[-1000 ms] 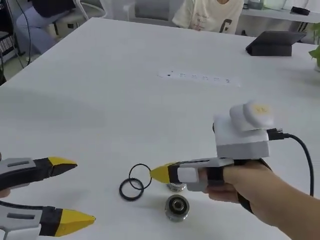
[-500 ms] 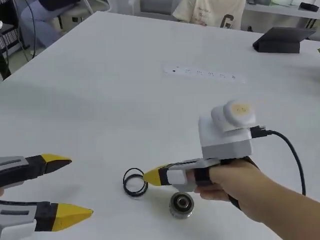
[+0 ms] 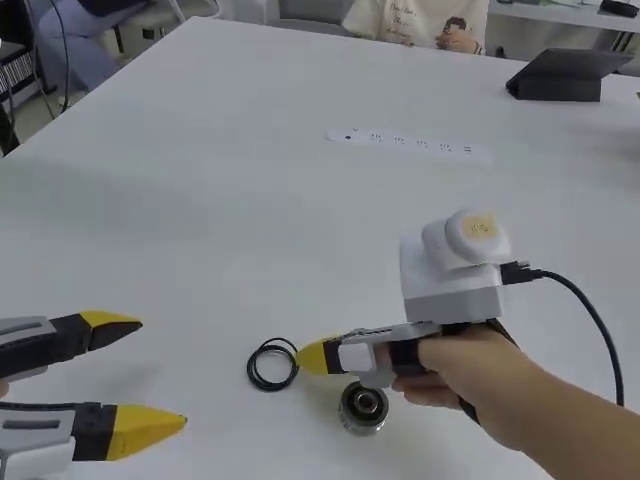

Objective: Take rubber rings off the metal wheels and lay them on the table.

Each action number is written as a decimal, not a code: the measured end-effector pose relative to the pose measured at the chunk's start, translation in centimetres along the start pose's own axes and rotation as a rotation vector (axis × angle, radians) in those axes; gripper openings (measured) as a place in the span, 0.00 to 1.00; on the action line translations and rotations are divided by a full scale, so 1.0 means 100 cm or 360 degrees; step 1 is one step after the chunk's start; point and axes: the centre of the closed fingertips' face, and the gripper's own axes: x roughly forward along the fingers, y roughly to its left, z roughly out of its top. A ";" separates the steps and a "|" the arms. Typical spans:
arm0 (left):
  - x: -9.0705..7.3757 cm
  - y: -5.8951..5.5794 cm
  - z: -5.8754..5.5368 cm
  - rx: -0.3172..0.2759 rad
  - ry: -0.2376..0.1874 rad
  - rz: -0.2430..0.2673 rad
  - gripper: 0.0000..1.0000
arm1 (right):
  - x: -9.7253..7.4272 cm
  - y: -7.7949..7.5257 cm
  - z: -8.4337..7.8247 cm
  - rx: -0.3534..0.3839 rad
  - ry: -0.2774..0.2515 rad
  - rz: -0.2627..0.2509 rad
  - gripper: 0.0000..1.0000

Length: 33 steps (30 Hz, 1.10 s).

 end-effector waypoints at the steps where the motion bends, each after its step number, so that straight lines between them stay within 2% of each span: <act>1: 0.000 0.000 0.000 -0.0002 -0.0002 0.0003 0.66 | -0.001 0.002 0.002 0.0008 -0.0009 0.0016 0.00; 5: -0.001 0.001 0.000 -0.0009 -0.0005 0.0007 0.66 | -0.003 0.012 0.008 0.0034 -0.0058 0.0088 0.00; 13: -0.001 0.000 -0.002 -0.0015 -0.0004 0.0008 0.66 | 0.000 0.017 0.005 0.0027 -0.0040 0.0113 0.00; 18: -0.002 0.000 -0.003 -0.0019 -0.0001 0.0012 0.66 | 0.004 0.013 0.001 -0.0014 -0.0004 0.0071 0.00; 30: -0.002 0.000 -0.004 -0.0024 0.0003 0.0015 0.65 | 0.004 0.005 0.001 -0.0070 0.0007 -0.0009 0.00; 33: -0.001 -0.001 -0.004 -0.0026 0.0004 0.0012 0.65 | 0.003 0.002 0.001 -0.0102 0.0011 -0.0041 0.03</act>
